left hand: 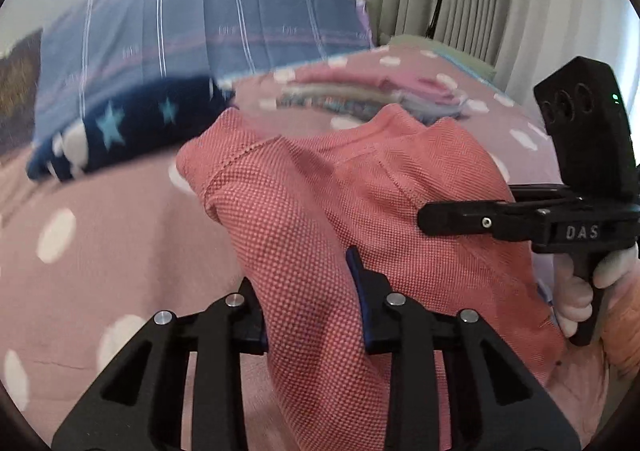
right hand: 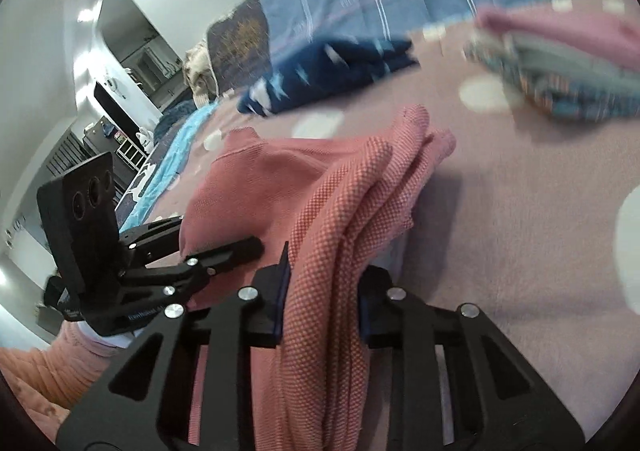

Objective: Fold small clothes
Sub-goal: 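Grasp the coral shirt edge with both grippers and lift it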

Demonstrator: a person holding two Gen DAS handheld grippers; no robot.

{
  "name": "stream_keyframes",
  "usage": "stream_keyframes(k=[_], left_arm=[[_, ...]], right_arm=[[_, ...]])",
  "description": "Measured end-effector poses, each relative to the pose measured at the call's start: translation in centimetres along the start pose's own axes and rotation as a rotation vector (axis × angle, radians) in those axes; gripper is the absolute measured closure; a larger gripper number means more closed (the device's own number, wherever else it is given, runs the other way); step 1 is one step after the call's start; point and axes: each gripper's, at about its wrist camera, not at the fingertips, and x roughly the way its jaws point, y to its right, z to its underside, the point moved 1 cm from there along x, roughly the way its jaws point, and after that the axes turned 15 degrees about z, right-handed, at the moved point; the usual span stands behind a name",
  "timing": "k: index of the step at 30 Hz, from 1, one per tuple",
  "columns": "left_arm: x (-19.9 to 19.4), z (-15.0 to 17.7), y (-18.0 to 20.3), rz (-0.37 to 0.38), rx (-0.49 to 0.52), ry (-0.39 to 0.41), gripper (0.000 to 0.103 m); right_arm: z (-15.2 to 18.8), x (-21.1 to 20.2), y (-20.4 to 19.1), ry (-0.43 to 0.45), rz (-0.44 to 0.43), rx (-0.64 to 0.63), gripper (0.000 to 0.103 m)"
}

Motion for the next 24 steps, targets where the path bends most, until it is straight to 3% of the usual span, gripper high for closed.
stream_keyframes(k=[6, 11, 18, 24], left_arm=[[-3.9, -1.5, 3.8, -0.03, 0.079, 0.087, 0.073], [-6.3, -2.8, 7.7, -0.013, 0.132, 0.148, 0.076], [-7.1, -5.1, 15.8, 0.066, 0.278, 0.188, 0.077], [-4.8, -7.8, 23.7, 0.186, 0.407, 0.196, 0.077]], right_arm=[[0.2, -6.0, -2.5, 0.15, 0.033, -0.068, 0.078], [1.1, -11.0, -3.7, 0.245, 0.06, -0.084, 0.078], [2.6, -19.2, -2.8, 0.387, 0.144, -0.057, 0.079], [4.7, -26.7, 1.2, 0.48, 0.277, 0.003, 0.079]])
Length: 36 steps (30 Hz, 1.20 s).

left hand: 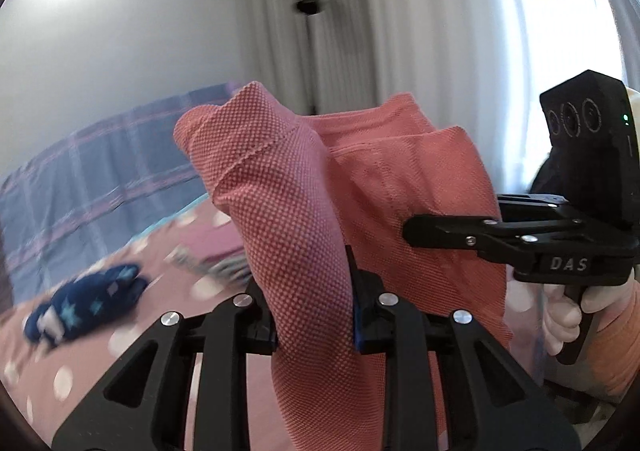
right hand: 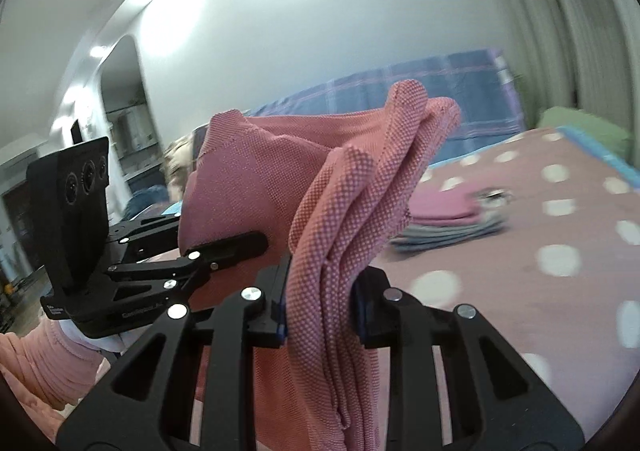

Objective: Fold small clothes
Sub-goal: 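Grasp the coral shirt edge with both grippers and lift it, then fold the lifted shirt over itself and open both grippers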

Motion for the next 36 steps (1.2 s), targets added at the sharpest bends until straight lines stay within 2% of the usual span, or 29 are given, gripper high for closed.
stream_keyframes(k=[6, 10, 13, 17, 21, 24, 27, 29, 30, 31, 32, 34, 36], left_arm=[[6.9, -4.5, 4.6, 0.14, 0.068, -0.004, 0.077], [11.7, -7.6, 7.2, 0.194, 0.098, 0.008, 0.077], [15.9, -9.6, 7.8, 0.223, 0.083, 0.01, 0.077], [21.7, -10.9, 7.6, 0.239, 0.057, -0.018, 0.078], [27.2, -11.7, 6.7, 0.254, 0.011, -0.092, 0.078], [30.6, -12.0, 6.0, 0.238, 0.006, -0.133, 0.078], [34.0, -11.3, 4.7, 0.207, 0.004, -0.171, 0.075], [36.7, -10.0, 3.3, 0.138, 0.011, -0.226, 0.06], [37.5, -9.2, 2.5, 0.072, 0.015, -0.249, 0.053], [38.1, -8.2, 1.8, 0.036, 0.013, -0.267, 0.053], [38.6, -7.3, 1.1, 0.035, 0.003, -0.285, 0.054], [39.3, -4.8, 0.0, 0.067, -0.032, -0.334, 0.053], [39.7, -2.4, -0.2, 0.084, -0.024, -0.357, 0.049]], right_arm=[[-1.5, -4.7, 7.3, 0.025, 0.189, 0.017, 0.079], [-3.1, -6.3, 12.0, 0.032, 0.313, 0.028, 0.079], [-4.5, -6.7, 15.8, 0.032, 0.413, 0.034, 0.079], [-5.9, -4.9, 21.5, 0.003, 0.507, 0.134, 0.079], [-6.6, -2.2, 25.8, -0.001, 0.602, 0.191, 0.08], [-7.1, 0.7, 29.0, -0.047, 0.625, 0.235, 0.08], [-6.9, 3.1, 31.6, -0.102, 0.614, 0.285, 0.08], [-6.5, 4.8, 32.8, -0.13, 0.617, 0.297, 0.077], [-6.1, 6.0, 33.7, -0.152, 0.651, 0.295, 0.065], [-5.6, 6.9, 34.0, -0.182, 0.711, 0.294, 0.057], [-4.4, 7.9, 35.2, -0.235, 0.806, 0.307, 0.051], [-2.2, 8.4, 36.6, -0.293, 0.875, 0.357, 0.053], [0.4, 8.3, 37.1, -0.312, 0.831, 0.414, 0.053]])
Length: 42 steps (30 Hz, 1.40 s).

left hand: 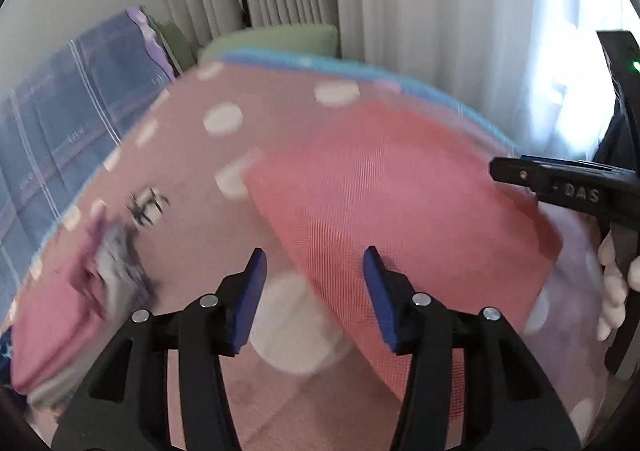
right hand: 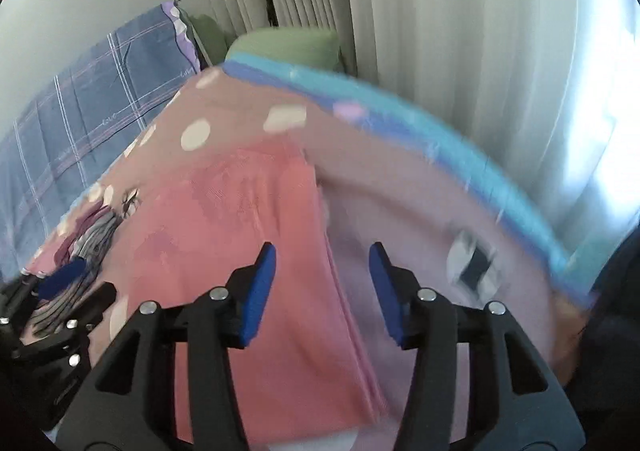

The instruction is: Fold small clothes

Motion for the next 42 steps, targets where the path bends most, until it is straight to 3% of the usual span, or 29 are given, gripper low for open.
stream_keyframes(k=[4, 6, 8, 10, 12, 16, 20, 23, 25, 26, 30, 31, 33, 36, 42], left_arm=[[0.3, 1.2, -0.3, 0.015, -0.044, 0.04, 0.047], [-0.4, 1.7, 0.2, 0.032, -0.063, 0.044, 0.047], [-0.6, 2.4, 0.8, 0.044, -0.039, 0.033, 0.047], [-0.6, 3.9, 2.0, 0.057, 0.022, -0.018, 0.046], [-1.1, 5.4, 2.6, 0.037, 0.062, 0.008, 0.046], [-1.7, 6.4, 1.5, 0.082, -0.062, -0.003, 0.046], [-3.0, 7.1, 2.4, 0.063, -0.029, -0.009, 0.046], [-5.7, 7.8, 3.6, 0.106, -0.03, 0.014, 0.046], [-7.4, 8.3, 4.0, 0.127, -0.031, 0.056, 0.042], [-8.6, 8.7, 4.4, 0.128, -0.027, 0.079, 0.041], [-12.8, 9.8, 5.8, 0.118, -0.019, 0.162, 0.022], [-13.7, 10.0, 6.1, 0.099, -0.024, 0.176, 0.013], [-15.7, 10.8, 6.7, 0.054, -0.034, 0.209, 0.005], [-18.3, 12.2, 7.5, 0.014, -0.044, 0.259, 0.002], [-21.7, 13.6, 7.8, -0.019, -0.119, 0.283, 0.002]], right_arm=[[5.2, 2.0, 1.2, -0.069, 0.0, -0.01, 0.05], [6.6, 2.0, 2.3, -0.06, -0.045, 0.072, 0.042], [7.5, 2.2, 3.5, -0.088, -0.082, 0.142, 0.042], [7.8, 1.9, 2.9, -0.077, -0.061, 0.115, 0.042], [8.5, 0.9, 2.1, -0.044, -0.009, 0.047, 0.041], [9.8, 0.2, 2.3, -0.048, 0.014, 0.049, 0.041], [10.1, -0.2, 2.7, -0.086, 0.034, 0.059, 0.041], [10.5, -3.8, 2.9, -0.025, 0.06, 0.052, 0.058], [10.9, -6.7, 2.9, 0.041, 0.04, 0.053, 0.058], [11.2, -8.3, 2.9, 0.073, 0.032, 0.05, 0.053], [12.8, -15.9, 2.3, 0.246, 0.069, 0.028, 0.015], [13.5, -17.9, 2.2, 0.308, 0.077, 0.032, 0.012], [14.8, -21.2, 2.4, 0.408, 0.053, 0.068, 0.011], [16.1, -23.3, 3.0, 0.378, -0.054, 0.114, 0.011], [18.5, -24.9, 1.5, 0.348, 0.019, 0.02, 0.005]])
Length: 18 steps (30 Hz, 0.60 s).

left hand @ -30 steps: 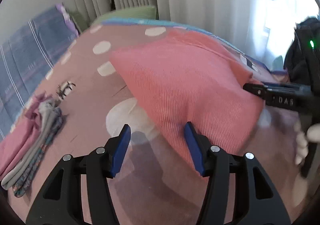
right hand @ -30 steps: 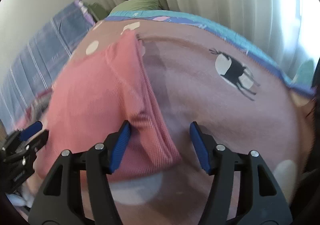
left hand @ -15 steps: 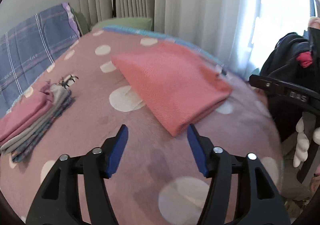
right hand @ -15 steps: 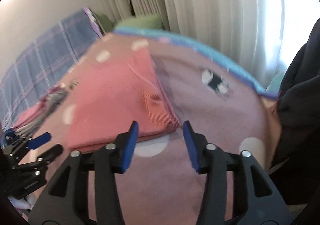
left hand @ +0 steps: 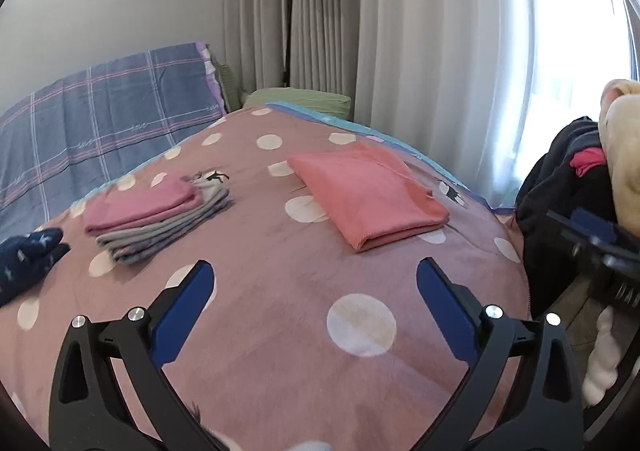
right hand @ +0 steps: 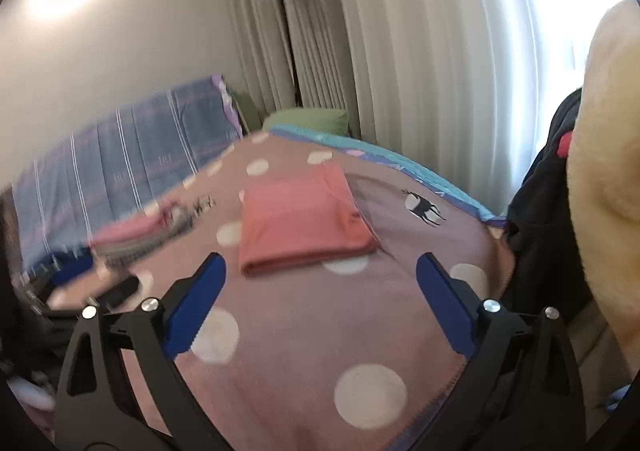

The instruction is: Fold small clothes

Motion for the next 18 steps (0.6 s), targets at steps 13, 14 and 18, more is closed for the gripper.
stream_keyframes(k=[13, 14, 18], left_arm=[[-3.5, 0.9, 1.7, 0.018, 0.013, 0.012, 0.001], [-3.5, 0.9, 1.8, 0.009, 0.016, 0.013, 0.001], [-3.6, 1.1, 1.9, 0.0, 0.031, 0.006, 0.001]], right_arm=[[1.0, -2.5, -1.7, -0.049, -0.01, -0.053, 0.003], [1.1, -2.5, -1.8, -0.053, -0.013, -0.056, 0.003], [1.4, -2.7, -2.1, -0.07, -0.029, -0.056, 0.003]])
